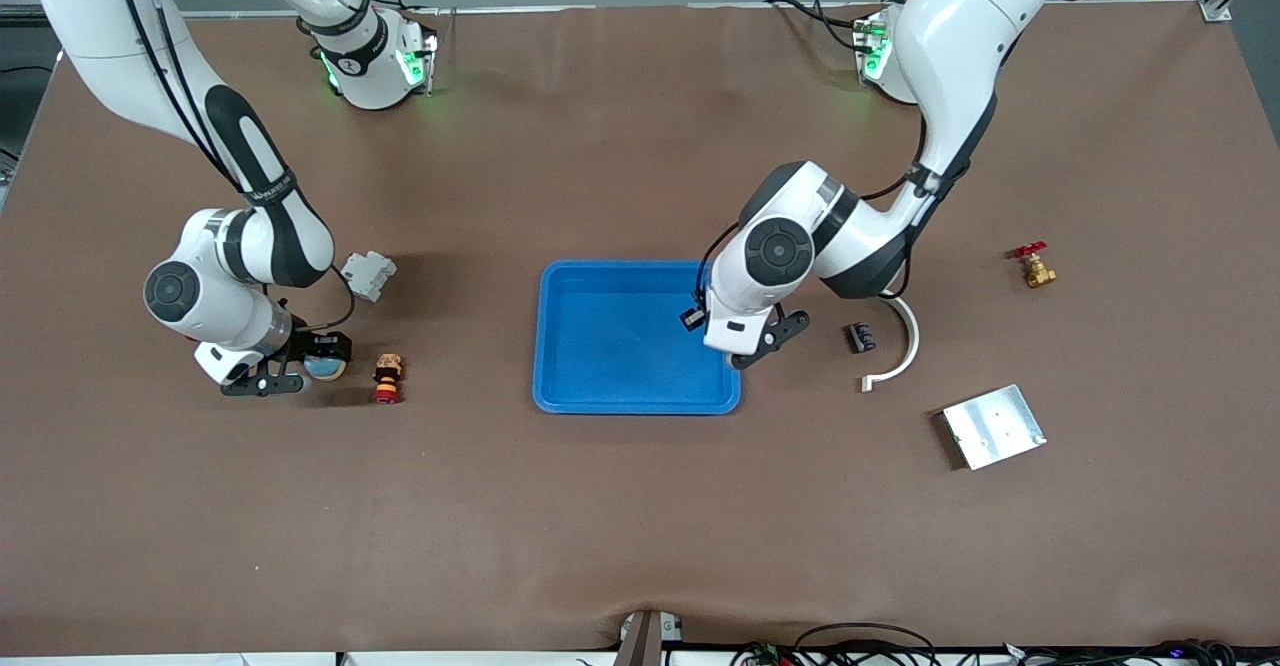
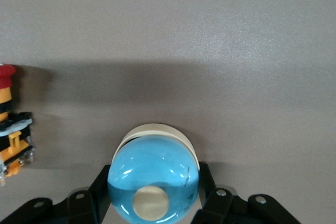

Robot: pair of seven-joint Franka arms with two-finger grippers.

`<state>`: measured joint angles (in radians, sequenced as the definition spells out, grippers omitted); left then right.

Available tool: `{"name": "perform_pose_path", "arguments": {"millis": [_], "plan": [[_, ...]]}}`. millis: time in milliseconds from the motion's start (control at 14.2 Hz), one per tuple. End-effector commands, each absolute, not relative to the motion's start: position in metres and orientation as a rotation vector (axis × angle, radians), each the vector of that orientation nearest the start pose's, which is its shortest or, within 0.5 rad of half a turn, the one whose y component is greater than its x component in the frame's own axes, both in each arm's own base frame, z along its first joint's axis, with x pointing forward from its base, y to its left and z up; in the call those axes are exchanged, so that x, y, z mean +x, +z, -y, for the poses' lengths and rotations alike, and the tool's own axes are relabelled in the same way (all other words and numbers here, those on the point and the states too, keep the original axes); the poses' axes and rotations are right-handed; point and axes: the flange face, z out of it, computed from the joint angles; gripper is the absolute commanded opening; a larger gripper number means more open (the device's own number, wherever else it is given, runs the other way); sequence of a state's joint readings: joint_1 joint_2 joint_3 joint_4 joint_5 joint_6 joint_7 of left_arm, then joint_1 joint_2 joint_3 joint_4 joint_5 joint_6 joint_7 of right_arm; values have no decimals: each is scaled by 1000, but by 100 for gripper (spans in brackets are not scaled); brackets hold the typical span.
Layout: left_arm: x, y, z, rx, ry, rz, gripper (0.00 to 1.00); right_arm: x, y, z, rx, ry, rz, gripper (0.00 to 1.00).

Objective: Place electrolytic capacitor and blue bell in tray
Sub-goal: 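Carry the capacitor to the tray while the right gripper lifts the bell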

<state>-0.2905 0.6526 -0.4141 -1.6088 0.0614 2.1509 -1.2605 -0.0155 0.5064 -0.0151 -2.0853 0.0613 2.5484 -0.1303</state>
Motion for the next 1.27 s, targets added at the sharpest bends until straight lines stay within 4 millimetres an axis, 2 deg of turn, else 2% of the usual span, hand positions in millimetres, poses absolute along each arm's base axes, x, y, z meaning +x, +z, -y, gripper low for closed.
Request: {"name": "perform_pose_path", "arguments": {"millis": [0,282,706,918,1059,1130,1200], "plan": [[549,259,417,-3013,279,958,6,582,204,6,-3093,83,86,0],[550,228,419,-3005,248,1011,7,582,241,2,-3082,131,96,0],[543,207,424,-2965,271,1084,9,589,327,-27,-3067,188,130,0],[536,198,436,-2964,267,1138,10,583,359,-66,-3078,203,31,0],[534,194,439,-2957,269,1156,11,575,370,-96,-3086,205,-42,0],[533,192,439,-2957,269,1154,17,572,375,-112,-3089,199,-77,0],[532,191,439,-2955,265,1148,17,568,377,-130,-3094,195,-114,0]]}}
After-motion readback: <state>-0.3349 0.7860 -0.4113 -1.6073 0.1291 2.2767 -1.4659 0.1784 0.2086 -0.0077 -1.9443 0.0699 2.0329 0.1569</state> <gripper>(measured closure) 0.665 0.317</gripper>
